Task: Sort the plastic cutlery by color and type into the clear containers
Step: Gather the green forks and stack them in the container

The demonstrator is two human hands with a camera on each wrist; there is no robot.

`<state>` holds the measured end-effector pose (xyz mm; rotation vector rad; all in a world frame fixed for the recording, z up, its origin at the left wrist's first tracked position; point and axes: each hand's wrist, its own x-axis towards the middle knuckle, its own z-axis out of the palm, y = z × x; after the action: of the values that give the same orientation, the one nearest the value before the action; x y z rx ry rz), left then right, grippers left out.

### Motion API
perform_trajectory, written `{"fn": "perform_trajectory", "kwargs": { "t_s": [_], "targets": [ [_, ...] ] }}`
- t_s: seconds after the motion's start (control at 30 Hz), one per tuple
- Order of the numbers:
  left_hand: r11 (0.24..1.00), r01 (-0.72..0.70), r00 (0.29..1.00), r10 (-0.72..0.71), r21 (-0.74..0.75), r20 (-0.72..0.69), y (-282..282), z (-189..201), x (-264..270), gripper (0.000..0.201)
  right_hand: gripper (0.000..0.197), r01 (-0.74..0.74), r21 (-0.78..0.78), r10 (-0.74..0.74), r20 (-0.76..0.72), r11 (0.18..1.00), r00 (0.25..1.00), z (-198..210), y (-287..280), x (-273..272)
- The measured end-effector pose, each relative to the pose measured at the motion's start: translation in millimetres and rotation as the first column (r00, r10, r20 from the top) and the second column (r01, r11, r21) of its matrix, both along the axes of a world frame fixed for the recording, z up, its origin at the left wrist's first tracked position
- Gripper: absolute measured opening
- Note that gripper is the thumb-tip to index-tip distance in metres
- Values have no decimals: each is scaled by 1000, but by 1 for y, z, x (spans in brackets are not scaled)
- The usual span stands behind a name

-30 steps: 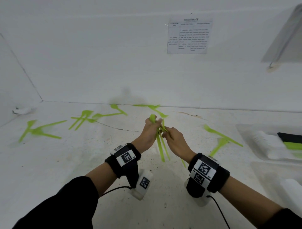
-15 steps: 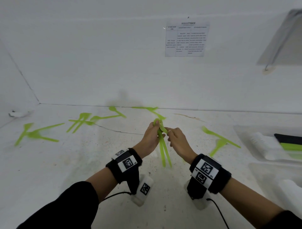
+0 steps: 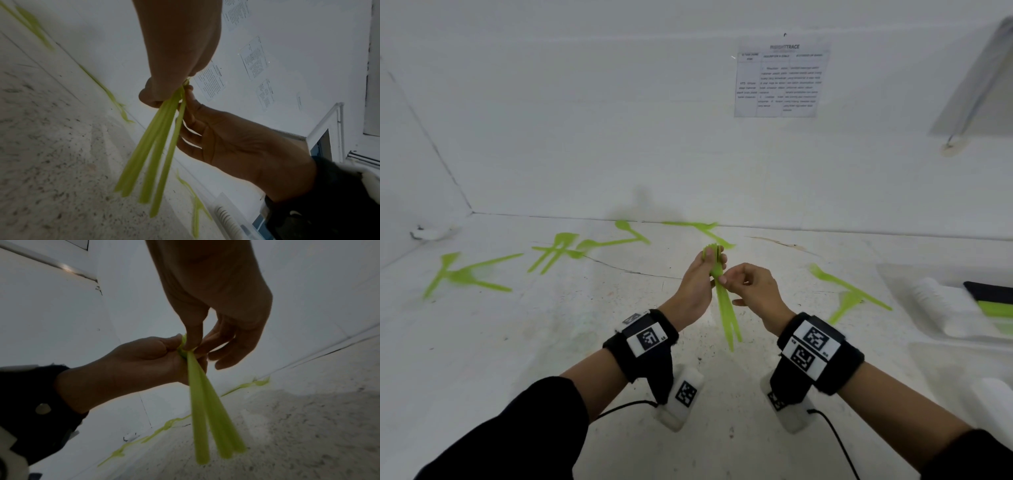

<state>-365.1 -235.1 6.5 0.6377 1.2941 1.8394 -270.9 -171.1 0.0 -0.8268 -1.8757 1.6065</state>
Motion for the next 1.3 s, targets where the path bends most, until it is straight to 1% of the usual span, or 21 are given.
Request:
{"fn": "perform_trajectory", "kwargs": {
  "t_s": [0.13,0.2,0.3,0.4,0.5,0.63,0.73,0.87,1.03,1.1,1.17,1.2,1.27,1.3],
  "targets": [
    [999,4,992,-9,-44,-129,-6,-1,-4,27,2,-150,-117,149,-19,982,989,0,-2,0],
    [997,-4,982,-11,-75,-189,-9,-3,-8,29,7,-185,-132,186,-4,974,982,1,-2,0],
    [997,3,983,-17,-79,-184,-15,-6,-12,29,22,-233,-174,233,-24,957,972,2,-6,-1],
    [998,14,983,-26,-66,-182,-21,-6,-13,28,20,-289,-153,292,-6,945,956,4,-15,-5],
    [996,-5,978,-13,-87,-207,-27,-6,-16,26,18,-329,-128,335,25,935,942,5,-22,-9],
    [993,-32,976,6,-115,-219,-35,-5,-22,28,23,-376,-121,384,50,918,922,7,-29,-15],
    [994,-46,979,25,-104,-201,-40,-4,-25,28,23,-398,-122,405,37,909,914,7,-32,-20],
    [994,-28,983,8,-107,-182,-46,-3,-28,30,22,-403,-143,406,-8,904,914,5,-33,-23],
    [990,-9,963,-29,-140,-268,-53,-4,-31,31,22,-433,-213,440,-13,876,898,5,-29,-25],
    [987,-6,953,-43,-160,-300,-55,-4,-32,35,23,-436,-244,444,-24,866,896,5,-29,-26],
    [985,-18,953,-35,-171,-300,-56,-6,-35,40,25,-439,-236,445,-32,867,895,5,-29,-27],
    [984,-37,956,-16,-176,-293,-56,-7,-37,43,27,-424,-223,427,-37,878,904,5,-30,-28],
    [973,-89,957,23,-215,-290,-60,-10,-42,47,31,-349,-210,343,-65,913,937,7,-30,-32],
    [964,-84,957,8,-253,-289,-63,-10,-43,47,34,-302,-216,288,-92,929,953,8,-29,-34]
  ]
}}
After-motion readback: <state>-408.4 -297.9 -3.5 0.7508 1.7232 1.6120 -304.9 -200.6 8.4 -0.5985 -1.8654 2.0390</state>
